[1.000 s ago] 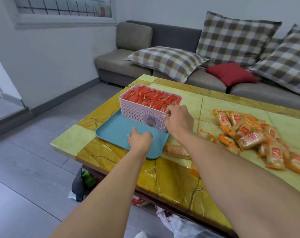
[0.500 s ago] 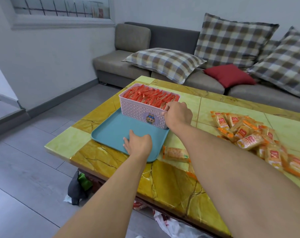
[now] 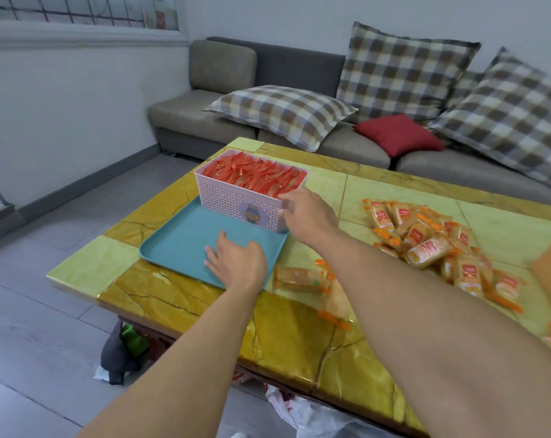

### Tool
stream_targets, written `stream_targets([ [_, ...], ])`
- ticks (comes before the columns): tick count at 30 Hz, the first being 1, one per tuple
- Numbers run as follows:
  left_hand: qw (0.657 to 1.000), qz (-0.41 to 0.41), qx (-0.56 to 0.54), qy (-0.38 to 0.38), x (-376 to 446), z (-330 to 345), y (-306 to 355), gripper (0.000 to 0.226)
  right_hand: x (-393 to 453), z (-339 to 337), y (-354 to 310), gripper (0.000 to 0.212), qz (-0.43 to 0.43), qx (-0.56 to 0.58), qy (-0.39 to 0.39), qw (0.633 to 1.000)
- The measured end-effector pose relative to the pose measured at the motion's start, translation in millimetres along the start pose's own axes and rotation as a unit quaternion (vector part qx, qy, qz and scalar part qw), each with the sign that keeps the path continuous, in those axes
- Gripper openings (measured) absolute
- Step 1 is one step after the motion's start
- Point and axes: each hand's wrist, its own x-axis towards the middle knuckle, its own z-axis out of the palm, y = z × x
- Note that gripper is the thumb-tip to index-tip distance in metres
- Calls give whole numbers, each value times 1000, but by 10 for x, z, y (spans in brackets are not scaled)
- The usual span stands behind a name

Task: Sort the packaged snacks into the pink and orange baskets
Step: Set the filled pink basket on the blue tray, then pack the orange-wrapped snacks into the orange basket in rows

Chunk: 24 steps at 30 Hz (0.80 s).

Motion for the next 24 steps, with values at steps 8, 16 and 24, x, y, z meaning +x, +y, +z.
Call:
stream_targets([
  [8, 975, 183, 51, -114, -561, 386, 103, 65, -621, -472, 862, 46, 55, 3, 20, 998],
  [16, 931, 244, 67, -264, -1139, 843, 233, 67, -1495, -1398, 2197, 58, 276, -160, 64, 946],
  [24, 905, 240, 77, -342, -1494, 1243, 392, 52, -2207, -1805, 3226, 72, 451, -204, 22, 868],
])
